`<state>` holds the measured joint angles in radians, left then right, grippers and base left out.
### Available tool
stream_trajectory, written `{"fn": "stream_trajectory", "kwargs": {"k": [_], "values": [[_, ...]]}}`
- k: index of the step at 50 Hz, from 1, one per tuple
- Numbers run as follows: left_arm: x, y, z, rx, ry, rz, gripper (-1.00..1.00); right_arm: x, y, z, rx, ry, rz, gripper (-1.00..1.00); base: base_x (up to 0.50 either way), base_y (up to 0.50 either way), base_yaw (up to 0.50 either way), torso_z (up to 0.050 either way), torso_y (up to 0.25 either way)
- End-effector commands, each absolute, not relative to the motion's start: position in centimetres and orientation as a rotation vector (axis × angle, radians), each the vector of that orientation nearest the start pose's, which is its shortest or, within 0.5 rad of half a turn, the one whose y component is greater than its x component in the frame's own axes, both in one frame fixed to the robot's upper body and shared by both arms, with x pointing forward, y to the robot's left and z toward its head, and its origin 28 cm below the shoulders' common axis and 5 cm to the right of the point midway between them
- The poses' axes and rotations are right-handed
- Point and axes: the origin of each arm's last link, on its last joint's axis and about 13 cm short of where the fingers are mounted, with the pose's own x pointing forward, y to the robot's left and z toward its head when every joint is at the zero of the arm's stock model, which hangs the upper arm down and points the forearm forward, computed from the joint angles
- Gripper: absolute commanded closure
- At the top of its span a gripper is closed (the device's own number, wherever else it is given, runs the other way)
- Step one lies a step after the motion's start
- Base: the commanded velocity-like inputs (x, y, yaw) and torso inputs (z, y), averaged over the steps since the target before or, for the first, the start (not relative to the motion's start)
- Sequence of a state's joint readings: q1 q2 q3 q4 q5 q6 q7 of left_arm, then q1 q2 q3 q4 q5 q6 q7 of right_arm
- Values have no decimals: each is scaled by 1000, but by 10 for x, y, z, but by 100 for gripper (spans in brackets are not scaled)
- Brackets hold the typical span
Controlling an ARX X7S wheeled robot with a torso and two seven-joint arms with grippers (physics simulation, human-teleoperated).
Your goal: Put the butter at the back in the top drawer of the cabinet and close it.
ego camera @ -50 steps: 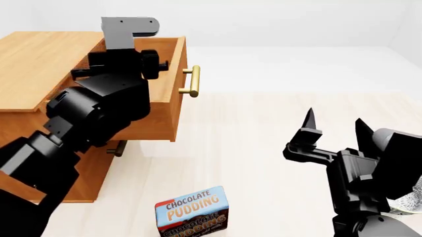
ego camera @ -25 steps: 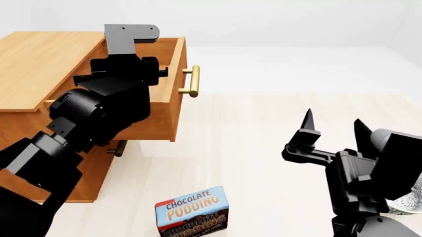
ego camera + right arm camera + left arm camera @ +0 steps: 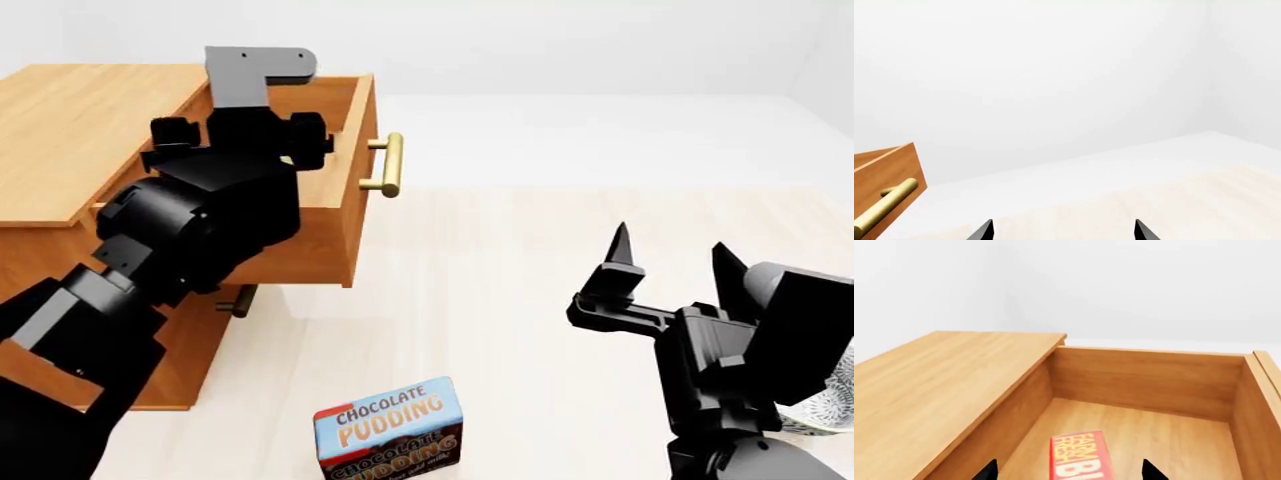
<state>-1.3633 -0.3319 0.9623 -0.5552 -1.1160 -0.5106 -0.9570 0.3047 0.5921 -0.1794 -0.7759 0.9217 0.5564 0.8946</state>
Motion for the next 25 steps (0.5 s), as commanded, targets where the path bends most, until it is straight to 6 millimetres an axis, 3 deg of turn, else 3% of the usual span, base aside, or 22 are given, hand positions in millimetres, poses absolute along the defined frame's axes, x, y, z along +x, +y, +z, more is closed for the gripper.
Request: {"fn": "stream_trajectory", "kwargs": {"k": [1, 16, 25], "values": [[390, 191, 244, 102, 126, 409, -100, 195, -110, 184, 152, -153, -137, -100, 0, 0, 0, 0, 0], [366, 182, 275, 35, -183, 286, -100, 195, -109, 185, 153, -156, -134, -100, 0, 0, 0, 0, 0], [350, 167, 280, 67, -292, 185, -100, 195, -109, 188, 151, -160, -135, -100, 0, 0, 0, 0, 0]]}}
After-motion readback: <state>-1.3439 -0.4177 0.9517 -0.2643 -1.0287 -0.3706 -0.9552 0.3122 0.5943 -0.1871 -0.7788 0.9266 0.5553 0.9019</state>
